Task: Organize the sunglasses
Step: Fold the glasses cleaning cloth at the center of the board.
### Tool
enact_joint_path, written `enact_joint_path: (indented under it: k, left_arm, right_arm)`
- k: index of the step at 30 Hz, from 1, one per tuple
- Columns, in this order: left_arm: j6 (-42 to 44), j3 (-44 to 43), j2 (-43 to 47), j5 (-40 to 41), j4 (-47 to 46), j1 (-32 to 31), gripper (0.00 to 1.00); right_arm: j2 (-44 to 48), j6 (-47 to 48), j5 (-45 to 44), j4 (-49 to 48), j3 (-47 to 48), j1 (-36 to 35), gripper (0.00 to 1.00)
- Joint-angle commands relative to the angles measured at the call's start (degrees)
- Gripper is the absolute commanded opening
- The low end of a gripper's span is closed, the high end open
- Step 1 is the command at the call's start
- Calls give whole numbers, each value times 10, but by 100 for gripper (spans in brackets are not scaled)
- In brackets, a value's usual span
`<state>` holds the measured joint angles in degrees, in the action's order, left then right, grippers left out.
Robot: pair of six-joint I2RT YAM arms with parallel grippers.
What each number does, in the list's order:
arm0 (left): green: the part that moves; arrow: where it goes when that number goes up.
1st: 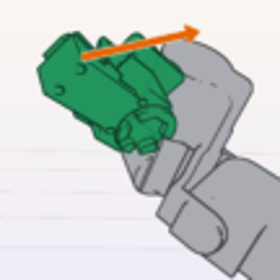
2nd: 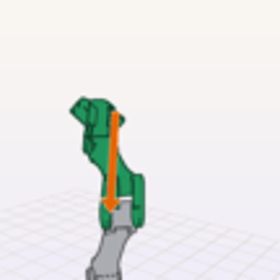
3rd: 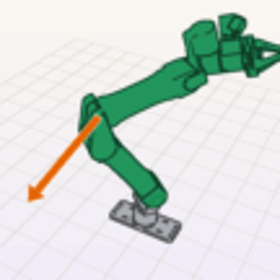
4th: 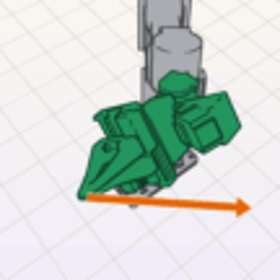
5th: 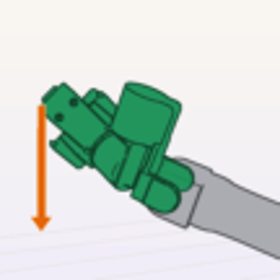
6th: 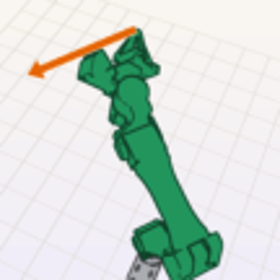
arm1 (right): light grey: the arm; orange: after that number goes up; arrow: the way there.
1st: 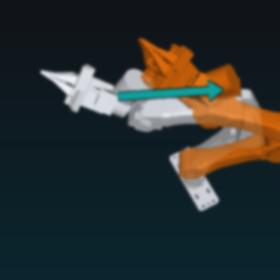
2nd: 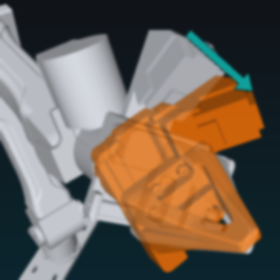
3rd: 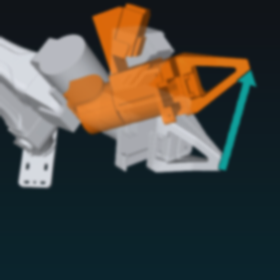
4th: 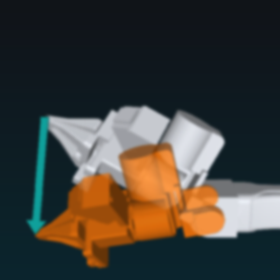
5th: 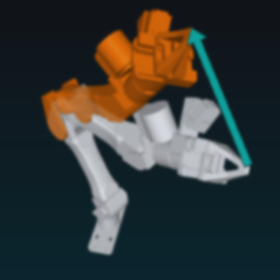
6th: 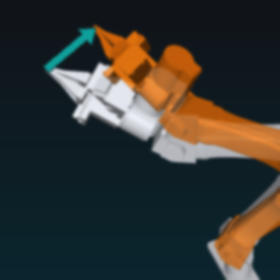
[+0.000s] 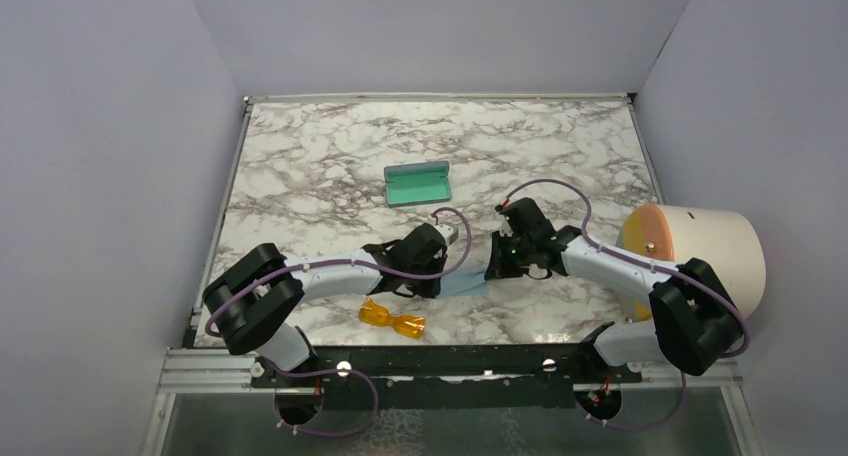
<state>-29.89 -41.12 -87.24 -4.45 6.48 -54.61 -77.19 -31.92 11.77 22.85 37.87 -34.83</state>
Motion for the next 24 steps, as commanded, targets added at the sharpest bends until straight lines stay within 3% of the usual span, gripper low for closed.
enact_joint_path:
  k: [1, 24]
  left_arm:
    - [4, -1, -7, 8, 2, -4, 5]
    - [11, -12, 3, 19, 22, -4, 0]
  right_arm:
    - [16, -12, 16, 8, 5, -4, 1]
    - [24, -34, 15, 1, -28, -23, 1]
